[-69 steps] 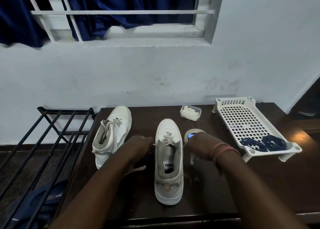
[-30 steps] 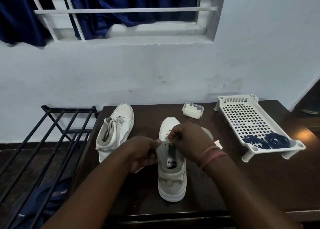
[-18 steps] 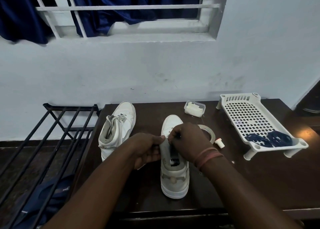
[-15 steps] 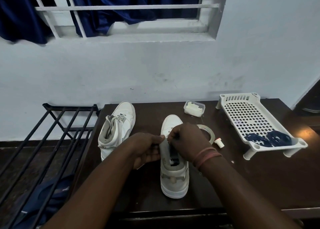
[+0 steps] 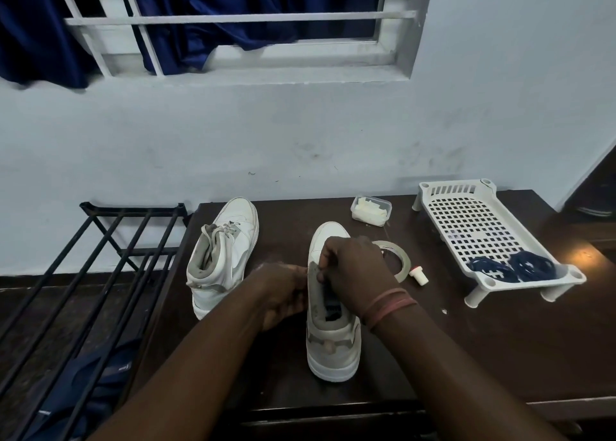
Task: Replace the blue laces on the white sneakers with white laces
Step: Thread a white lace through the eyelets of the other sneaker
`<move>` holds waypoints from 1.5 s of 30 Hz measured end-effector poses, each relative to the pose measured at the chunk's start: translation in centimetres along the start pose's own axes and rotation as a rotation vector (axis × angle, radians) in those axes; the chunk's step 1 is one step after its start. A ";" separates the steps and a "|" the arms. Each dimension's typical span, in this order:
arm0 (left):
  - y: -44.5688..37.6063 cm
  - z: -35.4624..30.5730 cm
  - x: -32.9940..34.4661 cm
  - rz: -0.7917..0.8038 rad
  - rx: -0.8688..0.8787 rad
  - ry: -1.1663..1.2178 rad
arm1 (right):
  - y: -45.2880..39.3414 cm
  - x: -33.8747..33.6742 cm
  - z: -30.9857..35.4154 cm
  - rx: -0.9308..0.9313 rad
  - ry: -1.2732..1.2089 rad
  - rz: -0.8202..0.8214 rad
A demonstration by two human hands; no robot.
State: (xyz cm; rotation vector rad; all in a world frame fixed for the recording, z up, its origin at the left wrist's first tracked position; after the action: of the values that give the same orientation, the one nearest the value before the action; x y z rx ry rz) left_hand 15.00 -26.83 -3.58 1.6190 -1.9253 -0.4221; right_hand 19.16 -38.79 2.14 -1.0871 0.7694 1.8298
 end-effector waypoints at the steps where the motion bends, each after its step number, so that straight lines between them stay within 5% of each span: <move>1: 0.1 -0.5 0.1 -0.020 0.022 -0.030 | 0.0 -0.1 -0.1 0.031 0.025 -0.014; 5: 0.7 -3.8 -1.9 -0.259 0.221 0.023 | 0.4 -0.1 -2.5 0.268 -0.063 0.065; 9: 1.4 -5.1 -4.0 -0.124 0.295 0.571 | 0.7 0.7 -4.3 0.415 -0.205 0.200; 14: 2.7 -2.7 -3.5 -0.070 -0.161 -0.500 | 0.0 1.4 -4.6 0.435 -0.209 0.224; 16: 2.8 -2.7 -2.5 0.053 -0.145 -0.595 | -0.1 1.4 -4.7 0.424 -0.187 0.211; 18: 2.6 -4.5 -2.3 0.076 0.076 -0.443 | -0.1 1.4 -4.8 0.424 -0.188 0.194; 21: 2.9 -7.5 -2.7 0.092 0.451 0.183 | -0.1 1.5 -4.9 0.439 -0.183 0.195; 24: 2.4 -6.6 -3.4 0.085 0.371 0.548 | -0.2 1.6 -4.9 0.455 -0.201 0.209; 29: 2.6 -3.0 -3.7 -0.168 -0.083 -0.592 | -0.3 1.7 -4.9 0.453 -0.280 0.205; 33: 3.8 -2.9 -2.8 0.106 -0.253 -0.761 | -0.3 1.3 -4.9 0.442 -0.240 0.165; 35: 4.0 -3.8 -2.8 0.173 -0.207 -0.692 | -0.3 1.3 -5.0 0.446 -0.231 0.157; 40: 3.0 -3.4 -4.0 -0.037 -0.165 -0.577 | -0.3 1.4 -4.8 0.443 -0.218 0.144; 45: 2.2 -2.2 -2.6 -0.089 -0.227 -1.019 | -0.3 1.5 -5.0 0.464 -0.202 0.146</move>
State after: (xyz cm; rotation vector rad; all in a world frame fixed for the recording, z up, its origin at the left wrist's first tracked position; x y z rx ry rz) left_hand 14.86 -23.59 -1.23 1.4449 -2.3341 -1.6862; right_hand 20.95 -42.19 -1.41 -0.5521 1.1029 1.7262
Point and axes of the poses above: each hand's wrist, its own y-axis away from the middle knuckle, its own x-axis out of the palm, z = x × y, the point moved 6 cm from there along -y, towards the middle knuckle, and after that the axes turned 12 degrees about z, right-handed, at the moved point
